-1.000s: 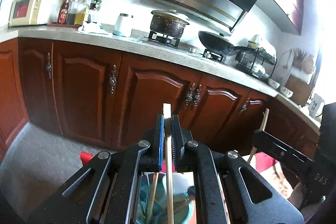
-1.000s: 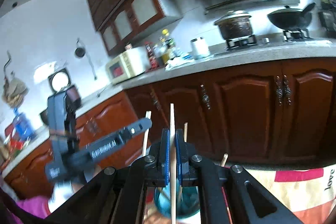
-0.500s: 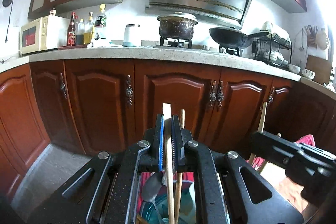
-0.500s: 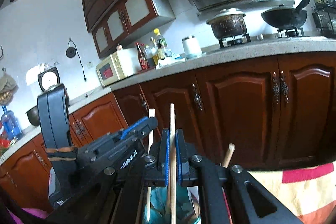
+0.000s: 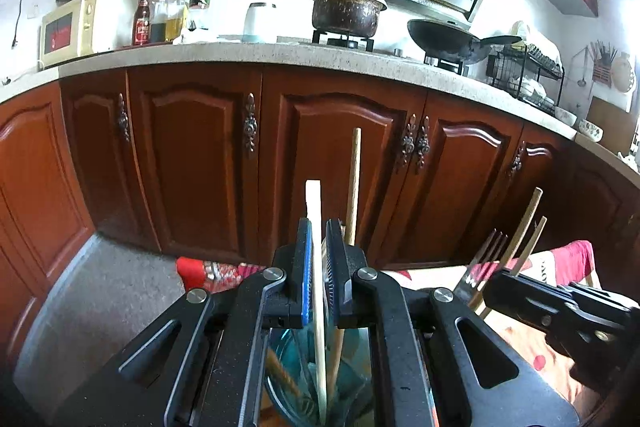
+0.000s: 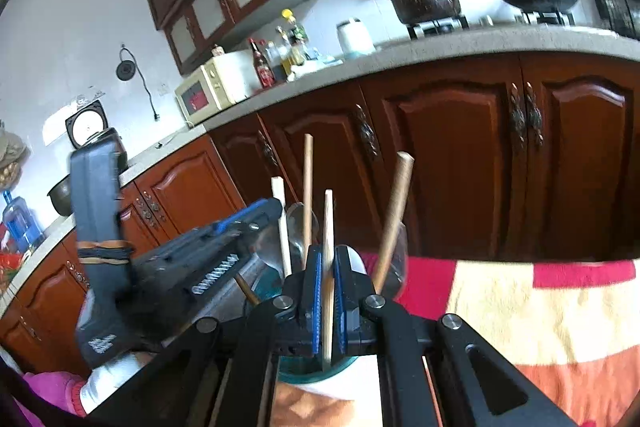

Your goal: Organize utensils

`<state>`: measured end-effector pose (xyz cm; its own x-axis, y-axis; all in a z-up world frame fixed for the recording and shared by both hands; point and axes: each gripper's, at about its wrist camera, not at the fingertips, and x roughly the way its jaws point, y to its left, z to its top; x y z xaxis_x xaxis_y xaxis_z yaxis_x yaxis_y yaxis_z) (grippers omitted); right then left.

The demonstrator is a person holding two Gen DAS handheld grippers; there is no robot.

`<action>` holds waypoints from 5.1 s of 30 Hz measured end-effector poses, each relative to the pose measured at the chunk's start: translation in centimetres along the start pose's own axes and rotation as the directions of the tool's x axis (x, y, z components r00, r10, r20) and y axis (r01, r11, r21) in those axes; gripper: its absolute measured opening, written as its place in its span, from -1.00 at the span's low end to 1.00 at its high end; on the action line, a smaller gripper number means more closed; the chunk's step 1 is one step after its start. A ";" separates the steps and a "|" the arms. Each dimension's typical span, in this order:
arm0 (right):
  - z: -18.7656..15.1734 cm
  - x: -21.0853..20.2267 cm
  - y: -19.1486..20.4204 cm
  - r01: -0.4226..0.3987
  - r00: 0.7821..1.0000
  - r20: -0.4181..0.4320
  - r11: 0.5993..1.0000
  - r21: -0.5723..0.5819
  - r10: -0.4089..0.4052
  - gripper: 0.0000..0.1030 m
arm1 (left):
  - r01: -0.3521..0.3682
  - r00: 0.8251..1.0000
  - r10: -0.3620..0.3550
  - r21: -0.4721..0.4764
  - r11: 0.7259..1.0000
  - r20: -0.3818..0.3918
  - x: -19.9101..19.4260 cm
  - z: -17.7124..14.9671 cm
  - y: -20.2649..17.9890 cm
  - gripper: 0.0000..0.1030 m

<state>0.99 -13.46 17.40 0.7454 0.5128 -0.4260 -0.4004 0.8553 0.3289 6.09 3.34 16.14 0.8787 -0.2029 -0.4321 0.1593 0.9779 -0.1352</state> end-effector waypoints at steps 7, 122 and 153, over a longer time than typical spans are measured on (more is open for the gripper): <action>0.1 -1.0 -0.9 -0.002 1.000 -0.010 0.999 0.040 0.003 -0.39 | 0.002 1.000 -0.002 -0.010 1.000 0.004 -1.7 -0.1 -0.1 0.01; -4.0 -8.2 5.9 0.299 0.944 -0.130 0.953 -0.044 -0.302 0.28 | -0.299 0.943 0.292 -0.022 0.954 -0.161 -15.7 -5.1 -1.4 0.12; -4.5 -7.0 5.8 0.295 0.943 -0.148 0.954 -0.048 -0.299 0.28 | -0.309 0.938 0.301 -0.021 0.951 -0.173 -14.9 -5.8 -1.0 0.12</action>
<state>-8.96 -11.73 18.50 0.7433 0.2389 -0.6248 -0.1876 0.9710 0.1481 -9.81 5.08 17.53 0.7940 0.0959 -0.6003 -0.1298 0.9915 -0.0132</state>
